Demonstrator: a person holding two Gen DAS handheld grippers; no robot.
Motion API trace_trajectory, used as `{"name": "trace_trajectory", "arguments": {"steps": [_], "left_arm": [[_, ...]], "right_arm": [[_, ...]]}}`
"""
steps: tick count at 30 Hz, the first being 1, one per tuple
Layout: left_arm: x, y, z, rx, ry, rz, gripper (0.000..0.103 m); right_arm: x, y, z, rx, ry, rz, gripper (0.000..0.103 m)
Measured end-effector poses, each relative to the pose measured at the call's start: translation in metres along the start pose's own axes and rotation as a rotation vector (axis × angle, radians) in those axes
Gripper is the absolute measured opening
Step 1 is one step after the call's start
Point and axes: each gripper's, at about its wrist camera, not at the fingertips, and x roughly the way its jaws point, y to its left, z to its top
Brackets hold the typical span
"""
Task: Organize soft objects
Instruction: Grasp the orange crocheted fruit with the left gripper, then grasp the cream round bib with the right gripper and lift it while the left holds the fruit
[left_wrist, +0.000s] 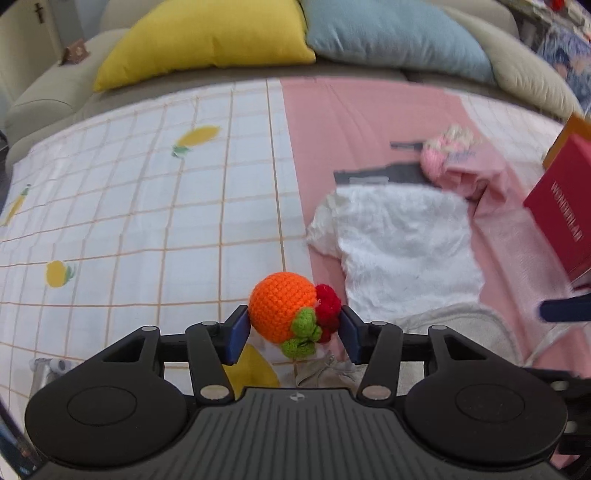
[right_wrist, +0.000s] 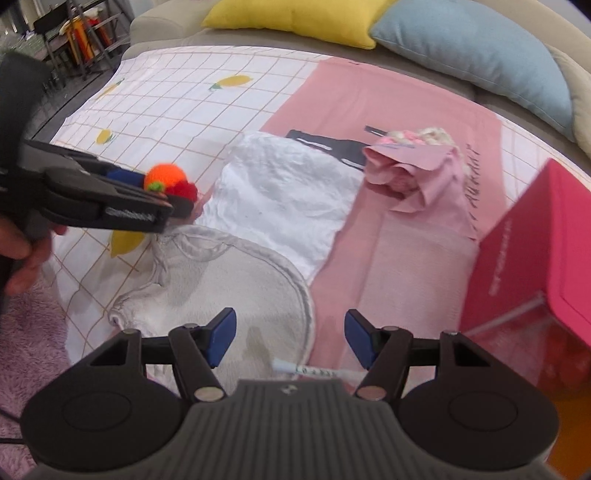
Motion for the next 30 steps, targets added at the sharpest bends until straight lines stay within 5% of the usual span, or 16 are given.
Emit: {"name": "trace_trajectory", "arguments": {"steps": [10, 12, 14, 24, 30], "left_arm": [[-0.04, -0.014, -0.028, -0.105, 0.043, -0.03, 0.058], [-0.041, -0.017, -0.034, -0.128, 0.061, -0.04, 0.058], [-0.043, -0.021, -0.039, -0.131, 0.074, -0.047, 0.058], [-0.065, -0.037, -0.045, -0.108, 0.07, -0.04, 0.058], [-0.071, -0.061, -0.048, -0.085, 0.092, -0.112, 0.058]], "right_arm": [[0.03, 0.005, -0.006, -0.034, 0.065, 0.001, 0.049], [0.028, 0.009, -0.008, -0.066, 0.057, 0.004, 0.034], [0.024, 0.014, -0.009, -0.101, 0.045, -0.023, 0.007], [-0.044, 0.007, -0.024, -0.102, -0.061, 0.018, 0.007], [-0.064, -0.026, -0.057, -0.031, 0.002, 0.009, 0.007]]}}
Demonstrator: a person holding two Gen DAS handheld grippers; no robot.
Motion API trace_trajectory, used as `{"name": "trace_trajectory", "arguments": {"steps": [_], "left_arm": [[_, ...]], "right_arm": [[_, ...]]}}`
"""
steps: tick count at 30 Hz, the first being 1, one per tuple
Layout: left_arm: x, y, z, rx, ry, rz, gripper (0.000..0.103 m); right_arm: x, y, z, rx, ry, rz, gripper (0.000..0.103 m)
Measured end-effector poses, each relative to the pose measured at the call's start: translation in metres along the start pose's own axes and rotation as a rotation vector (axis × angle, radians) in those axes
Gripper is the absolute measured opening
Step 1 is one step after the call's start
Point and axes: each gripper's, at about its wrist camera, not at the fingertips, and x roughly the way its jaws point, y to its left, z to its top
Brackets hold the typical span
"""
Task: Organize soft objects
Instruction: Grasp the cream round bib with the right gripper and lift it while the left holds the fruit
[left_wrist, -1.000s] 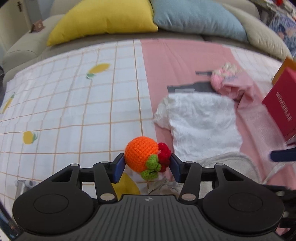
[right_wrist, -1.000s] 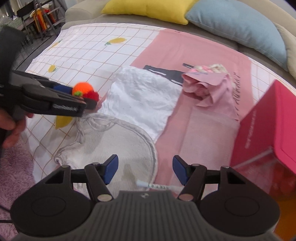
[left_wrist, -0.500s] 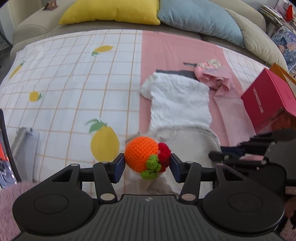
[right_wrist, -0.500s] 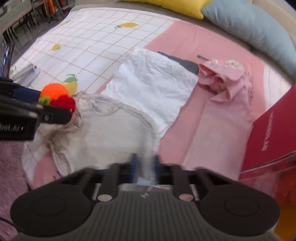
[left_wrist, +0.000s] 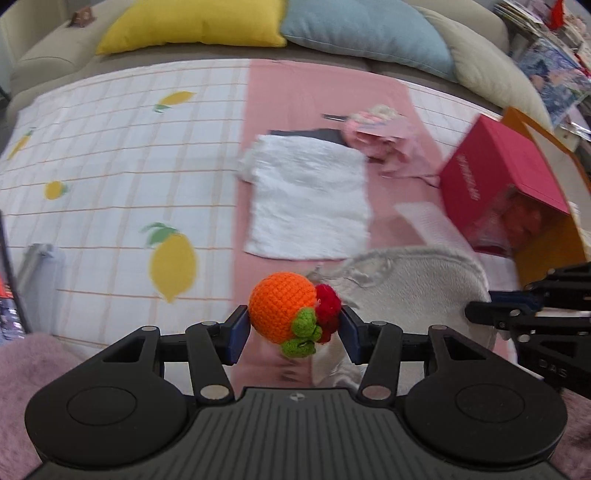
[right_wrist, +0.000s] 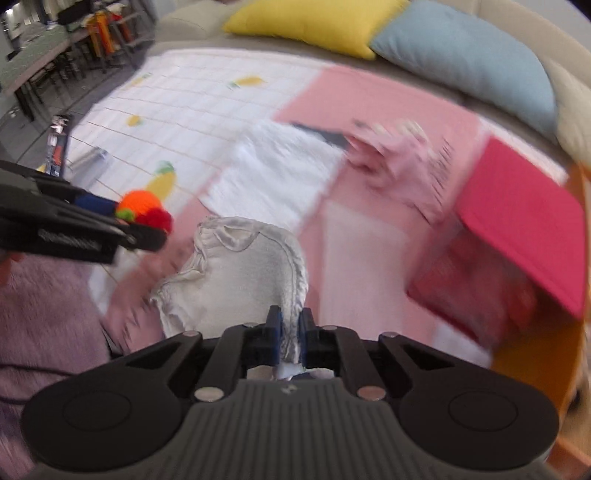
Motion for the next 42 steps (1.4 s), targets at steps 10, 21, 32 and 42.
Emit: {"name": "trace_trajectory", "arguments": {"steps": [10, 21, 32, 42], "left_arm": [[0.014, -0.061, -0.017, 0.154, 0.079, -0.09, 0.058], [0.025, -0.047, -0.026, 0.117, 0.15, -0.046, 0.058], [0.021, -0.045, -0.029, 0.118, 0.151, -0.009, 0.058], [0.022, -0.047, -0.029, 0.13, 0.153, -0.004, 0.058]], "right_arm": [[0.008, -0.038, -0.047, 0.106, 0.11, -0.047, 0.031], [0.015, -0.007, -0.05, 0.072, 0.101, 0.048, 0.088], [0.047, 0.023, -0.037, -0.043, 0.104, 0.097, 0.089], [0.052, 0.039, -0.044, -0.167, 0.107, -0.008, 0.07]]}}
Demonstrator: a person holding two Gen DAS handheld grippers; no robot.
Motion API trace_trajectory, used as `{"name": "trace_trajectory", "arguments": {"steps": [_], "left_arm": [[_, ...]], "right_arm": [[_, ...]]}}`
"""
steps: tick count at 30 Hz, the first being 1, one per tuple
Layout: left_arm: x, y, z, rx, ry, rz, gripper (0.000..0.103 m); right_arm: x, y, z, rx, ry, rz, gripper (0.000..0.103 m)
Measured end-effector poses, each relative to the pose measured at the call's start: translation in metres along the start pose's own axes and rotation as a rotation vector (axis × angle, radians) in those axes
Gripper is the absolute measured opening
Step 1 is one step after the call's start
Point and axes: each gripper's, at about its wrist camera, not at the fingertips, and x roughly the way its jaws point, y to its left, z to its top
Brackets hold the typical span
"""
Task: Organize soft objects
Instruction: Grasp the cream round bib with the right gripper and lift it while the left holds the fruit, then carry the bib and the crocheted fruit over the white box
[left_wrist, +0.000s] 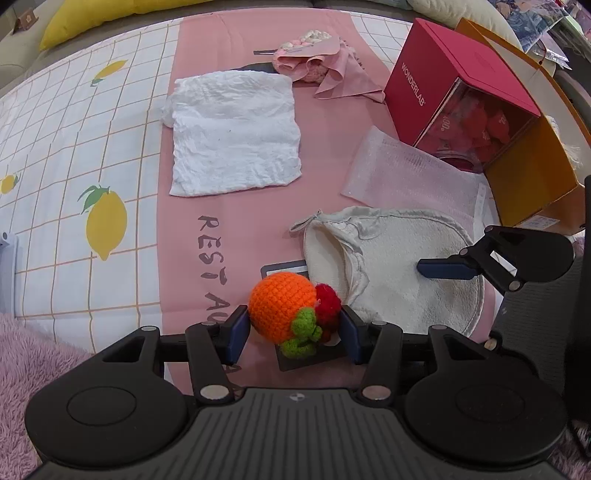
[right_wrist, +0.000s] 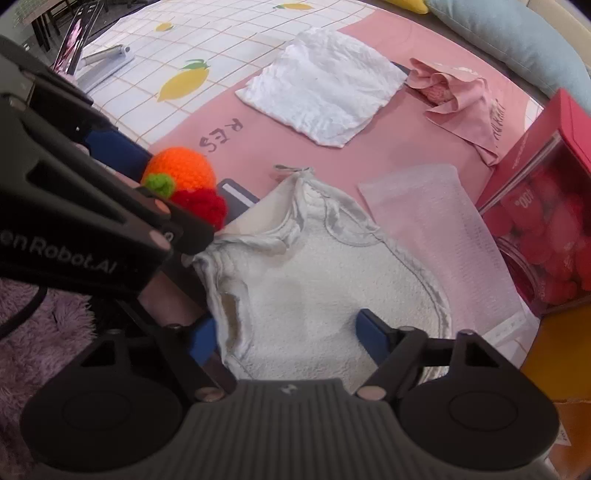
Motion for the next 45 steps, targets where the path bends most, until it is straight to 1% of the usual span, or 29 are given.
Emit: {"name": "trace_trajectory", "arguments": {"steps": [1, 2, 3, 4, 6, 7, 8, 9, 12, 13, 14, 16, 23, 25, 28, 32, 39, 45], "left_arm": [[0.0, 0.0, 0.0, 0.0, -0.002, 0.0, 0.058], [-0.001, 0.001, 0.0, -0.001, -0.003, 0.001, 0.058], [-0.001, 0.001, 0.0, -0.003, -0.004, 0.002, 0.058], [-0.001, 0.002, 0.0, -0.004, -0.004, 0.002, 0.058], [-0.001, 0.002, 0.0, -0.006, -0.006, 0.003, 0.058], [-0.002, 0.002, 0.0, -0.006, -0.008, 0.004, 0.058], [-0.003, 0.002, 0.0, -0.005, -0.011, 0.005, 0.058], [-0.003, 0.002, 0.0, -0.004, -0.013, 0.005, 0.058], [-0.006, 0.002, -0.001, -0.005, -0.021, 0.007, 0.058], [-0.008, 0.002, -0.001, -0.007, -0.027, 0.006, 0.058], [-0.01, 0.003, -0.001, -0.009, -0.035, 0.004, 0.058], [-0.014, 0.003, -0.001, -0.011, -0.054, 0.0, 0.058], [-0.03, 0.001, 0.006, -0.014, -0.109, -0.021, 0.058], [-0.037, 0.0, 0.01, -0.018, -0.126, -0.029, 0.059], [-0.047, 0.0, 0.017, -0.034, -0.149, -0.053, 0.059], [-0.063, -0.005, 0.029, -0.025, -0.19, -0.066, 0.058], [-0.089, -0.025, 0.052, 0.023, -0.277, -0.097, 0.058], [-0.103, -0.052, 0.073, 0.098, -0.34, -0.127, 0.059]], "right_arm": [[-0.001, -0.003, 0.0, 0.007, -0.002, -0.005, 0.063], [-0.002, -0.005, 0.0, 0.016, -0.003, -0.008, 0.059], [-0.004, -0.008, 0.0, 0.028, -0.006, -0.004, 0.058], [-0.005, -0.011, 0.0, 0.039, -0.009, 0.003, 0.054], [-0.007, -0.012, 0.001, 0.049, -0.013, 0.012, 0.039], [-0.008, -0.012, 0.001, 0.054, -0.017, 0.021, 0.022], [-0.009, -0.012, 0.002, 0.062, -0.017, 0.031, 0.018], [-0.009, -0.011, 0.003, 0.061, -0.015, 0.034, 0.017], [-0.01, -0.01, 0.004, 0.068, -0.017, 0.038, 0.008], [-0.011, -0.011, 0.004, 0.077, -0.021, 0.04, 0.001], [-0.014, -0.013, 0.003, 0.089, -0.026, 0.055, 0.001], [-0.023, -0.015, 0.003, 0.103, -0.041, 0.043, 0.001], [-0.073, -0.033, 0.005, 0.178, -0.157, 0.043, 0.001], [-0.089, -0.04, 0.006, 0.208, -0.194, 0.062, 0.001], [-0.111, -0.055, 0.009, 0.283, -0.248, 0.124, 0.001], [-0.136, -0.069, 0.012, 0.341, -0.317, 0.144, 0.001], [-0.182, -0.091, 0.01, 0.393, -0.444, 0.079, 0.001], [-0.21, -0.122, 0.001, 0.448, -0.513, -0.039, 0.001]]}}
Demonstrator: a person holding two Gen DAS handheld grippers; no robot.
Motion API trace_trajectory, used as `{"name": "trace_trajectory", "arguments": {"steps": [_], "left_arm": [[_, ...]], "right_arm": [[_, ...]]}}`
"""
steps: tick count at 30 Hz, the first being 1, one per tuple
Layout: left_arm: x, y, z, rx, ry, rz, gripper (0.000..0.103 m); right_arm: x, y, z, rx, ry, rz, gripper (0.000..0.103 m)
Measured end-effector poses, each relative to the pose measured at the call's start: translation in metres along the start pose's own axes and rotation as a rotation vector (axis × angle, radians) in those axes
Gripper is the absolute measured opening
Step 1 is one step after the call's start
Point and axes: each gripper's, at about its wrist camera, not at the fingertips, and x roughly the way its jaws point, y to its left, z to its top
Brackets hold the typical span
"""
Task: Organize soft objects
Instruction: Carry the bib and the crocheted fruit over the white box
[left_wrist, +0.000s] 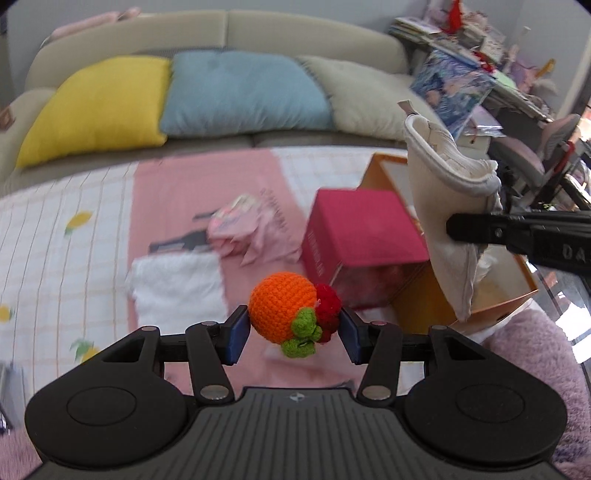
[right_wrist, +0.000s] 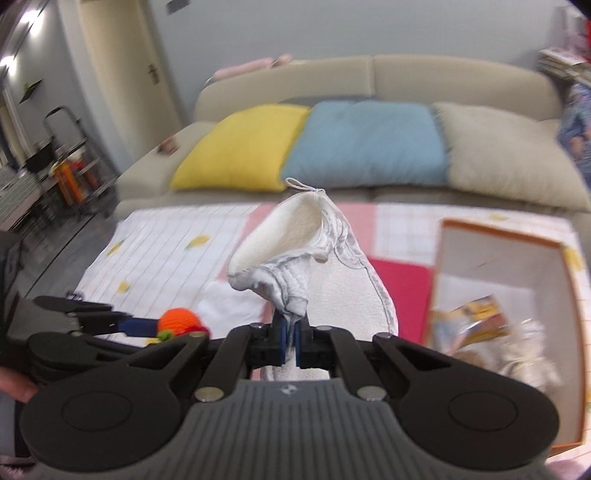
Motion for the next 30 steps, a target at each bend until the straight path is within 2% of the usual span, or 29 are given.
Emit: {"name": "trace_trajectory", "arguments": {"steps": [8, 16, 22, 30], "left_arm": [[0.01, -0.045, 0.026, 0.107, -0.038, -0.085, 0.059], [0.028, -0.11, 0.052, 0.238, -0.069, -0.181, 0.058], [0.049, -0.154, 0.061, 0.334, -0.051, -0.22, 0.058], [0.087, -0.189, 0.063, 0.442, 0.007, -0.199, 0.058]], "right_arm": [[-0.021, -0.057, 0.011, 0.034, -0.066, -0.175, 0.001], [-0.022, -0.123, 0.004, 0.147, -0.036, -0.262, 0.002], [-0.007, -0.172, -0.014, 0.271, 0.029, -0.236, 0.002], [0.018, -0.209, -0.038, 0.346, 0.114, -0.25, 0.002]]}}
